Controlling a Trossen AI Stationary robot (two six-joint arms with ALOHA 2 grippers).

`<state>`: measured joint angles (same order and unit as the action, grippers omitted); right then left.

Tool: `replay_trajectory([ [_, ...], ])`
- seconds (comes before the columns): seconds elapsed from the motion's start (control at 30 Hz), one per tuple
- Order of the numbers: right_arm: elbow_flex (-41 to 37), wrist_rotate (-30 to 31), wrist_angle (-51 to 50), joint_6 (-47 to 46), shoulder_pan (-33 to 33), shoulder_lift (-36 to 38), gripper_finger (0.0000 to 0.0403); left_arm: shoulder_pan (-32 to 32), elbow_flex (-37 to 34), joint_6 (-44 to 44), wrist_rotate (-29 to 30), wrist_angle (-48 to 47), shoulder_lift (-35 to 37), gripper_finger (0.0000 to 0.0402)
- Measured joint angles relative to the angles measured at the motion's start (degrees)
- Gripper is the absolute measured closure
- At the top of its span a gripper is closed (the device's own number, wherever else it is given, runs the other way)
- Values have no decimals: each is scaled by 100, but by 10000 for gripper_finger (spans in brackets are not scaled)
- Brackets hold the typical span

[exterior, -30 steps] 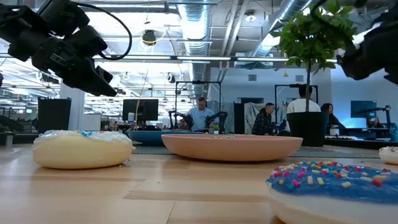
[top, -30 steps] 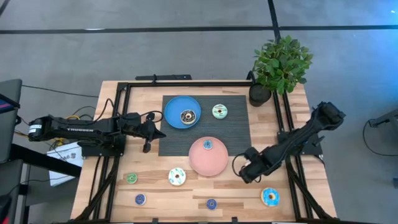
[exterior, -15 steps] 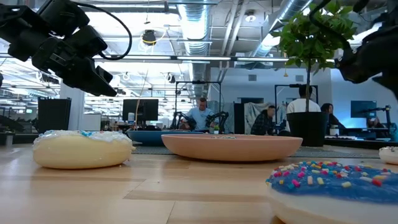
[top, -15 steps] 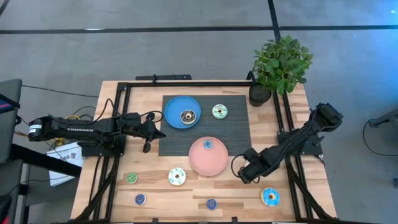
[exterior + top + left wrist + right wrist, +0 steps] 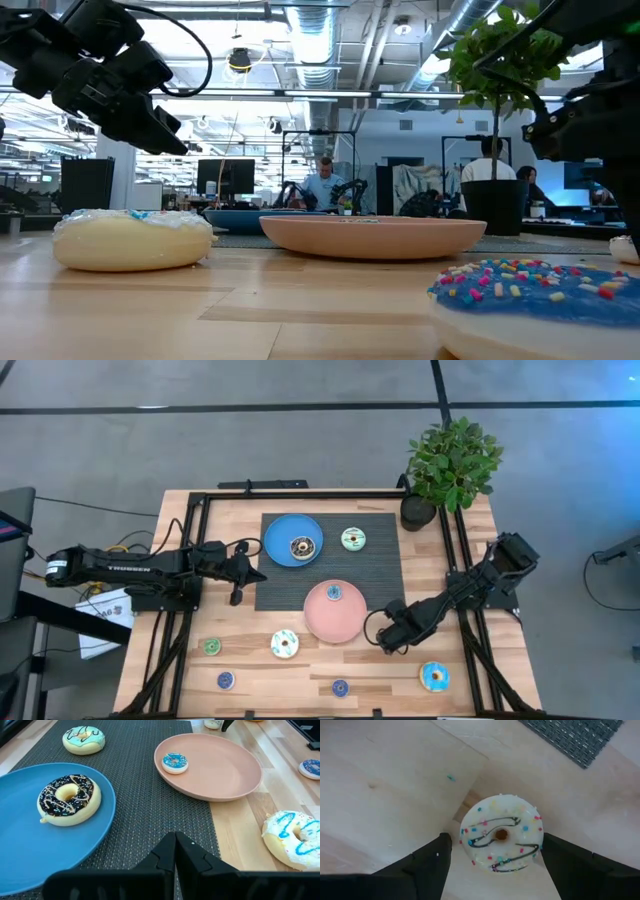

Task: Pick & Place donuts
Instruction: Put the small white donut on the pink plate

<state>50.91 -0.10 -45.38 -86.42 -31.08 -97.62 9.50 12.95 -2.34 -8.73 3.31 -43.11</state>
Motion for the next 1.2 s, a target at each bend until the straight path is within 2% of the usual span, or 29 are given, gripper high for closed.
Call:
replay_trajectory([
  [0.2,-16,159,-16,97,-3,118,136,2,0,4,2,0,0,401],
  [0.33,-24,340,-38,92,8,157,166,0,0,14,2,0,0,401],
  [0.67,-26,350,-42,84,12,163,239,2,0,135,-49,0,0,401],
  [0.97,225,374,-60,394,40,168,236,2,0,136,-53,0,0,401],
  [1.2,1044,1108,-52,1621,358,174,222,2,0,204,-56,4,0,401],
])
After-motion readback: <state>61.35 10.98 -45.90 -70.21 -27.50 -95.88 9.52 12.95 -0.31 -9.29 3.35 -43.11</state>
